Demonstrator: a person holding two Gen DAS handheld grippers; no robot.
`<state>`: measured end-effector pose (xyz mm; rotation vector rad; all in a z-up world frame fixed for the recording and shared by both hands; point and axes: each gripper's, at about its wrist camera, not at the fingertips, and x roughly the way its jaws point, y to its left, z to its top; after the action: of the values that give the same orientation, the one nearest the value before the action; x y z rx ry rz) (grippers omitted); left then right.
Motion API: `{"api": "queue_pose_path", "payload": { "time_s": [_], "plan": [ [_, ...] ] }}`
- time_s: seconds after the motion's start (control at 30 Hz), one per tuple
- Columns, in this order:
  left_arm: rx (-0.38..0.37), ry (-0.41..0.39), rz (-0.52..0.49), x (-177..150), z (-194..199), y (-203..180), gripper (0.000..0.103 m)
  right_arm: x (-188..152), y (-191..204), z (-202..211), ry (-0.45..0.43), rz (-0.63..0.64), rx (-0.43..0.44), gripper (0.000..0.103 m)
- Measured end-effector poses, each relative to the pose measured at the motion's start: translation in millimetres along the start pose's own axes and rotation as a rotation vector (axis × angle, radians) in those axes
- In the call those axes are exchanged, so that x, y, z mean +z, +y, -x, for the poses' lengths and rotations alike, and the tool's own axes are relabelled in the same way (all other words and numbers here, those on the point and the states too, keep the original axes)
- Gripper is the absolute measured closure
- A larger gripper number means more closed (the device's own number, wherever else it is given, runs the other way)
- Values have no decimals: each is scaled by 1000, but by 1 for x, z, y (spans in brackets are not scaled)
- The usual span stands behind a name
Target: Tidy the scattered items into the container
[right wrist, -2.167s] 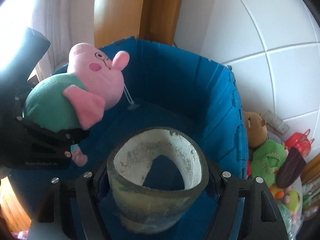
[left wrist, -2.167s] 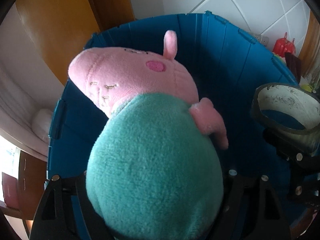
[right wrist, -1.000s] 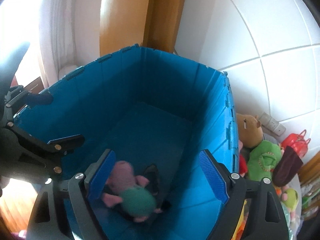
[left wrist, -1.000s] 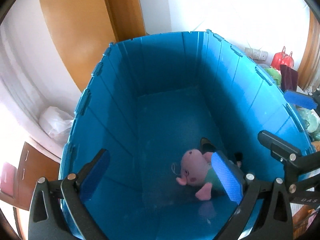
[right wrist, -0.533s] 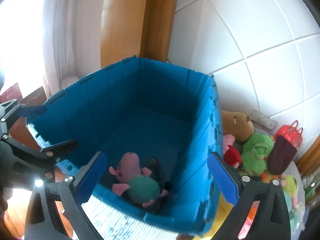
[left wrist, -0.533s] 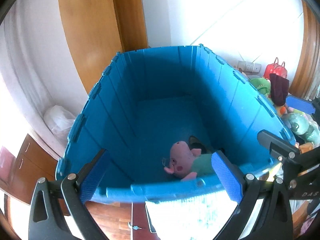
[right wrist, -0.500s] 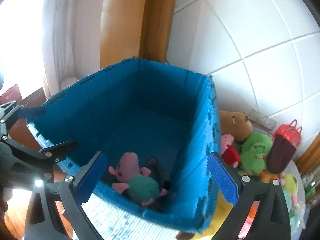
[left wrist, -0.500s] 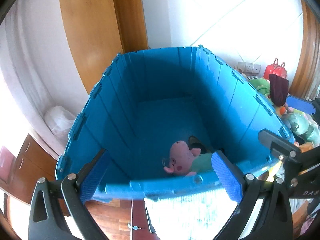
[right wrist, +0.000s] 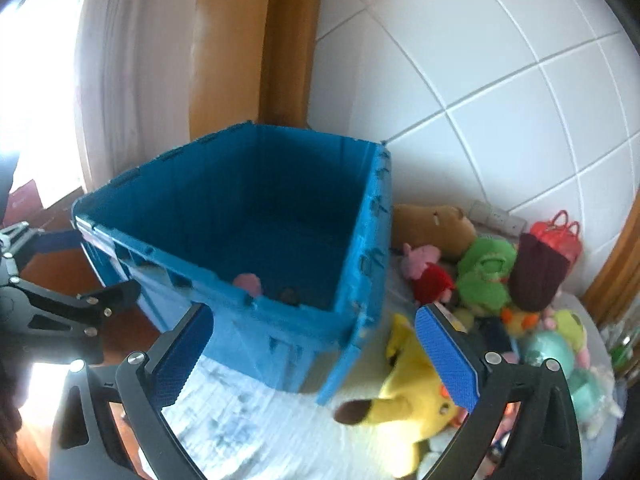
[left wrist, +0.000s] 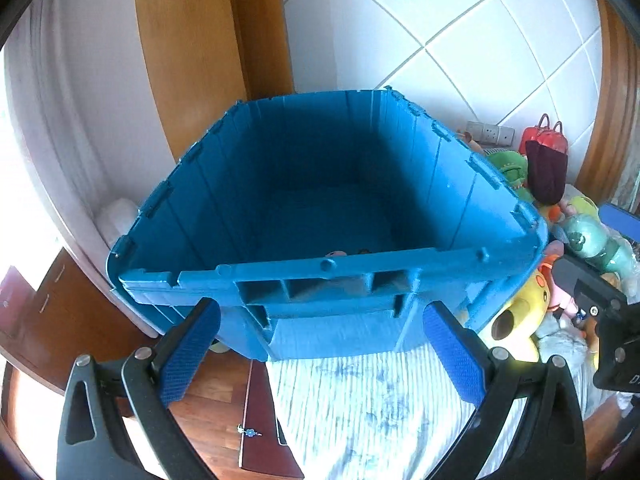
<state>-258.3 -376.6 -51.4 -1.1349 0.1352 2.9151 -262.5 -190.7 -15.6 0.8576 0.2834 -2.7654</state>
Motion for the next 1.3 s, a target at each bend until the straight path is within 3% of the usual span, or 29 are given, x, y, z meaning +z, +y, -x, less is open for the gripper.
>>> {"api": "queue_pose_path", "payload": {
  "time_s": [0.53,0.73,1.3],
  "plan": [
    [28,5,-2,-15,17,-35,0,-27,-31,20,-7,-29,16,1],
    [-21,13,-15,-26,21,-34,0,-44,-31,27,17,-58,-7,1],
    [-180,30,-135,-79,46,-56,0,-113,-17,85,120,-188,-177,1]
  ]
}}
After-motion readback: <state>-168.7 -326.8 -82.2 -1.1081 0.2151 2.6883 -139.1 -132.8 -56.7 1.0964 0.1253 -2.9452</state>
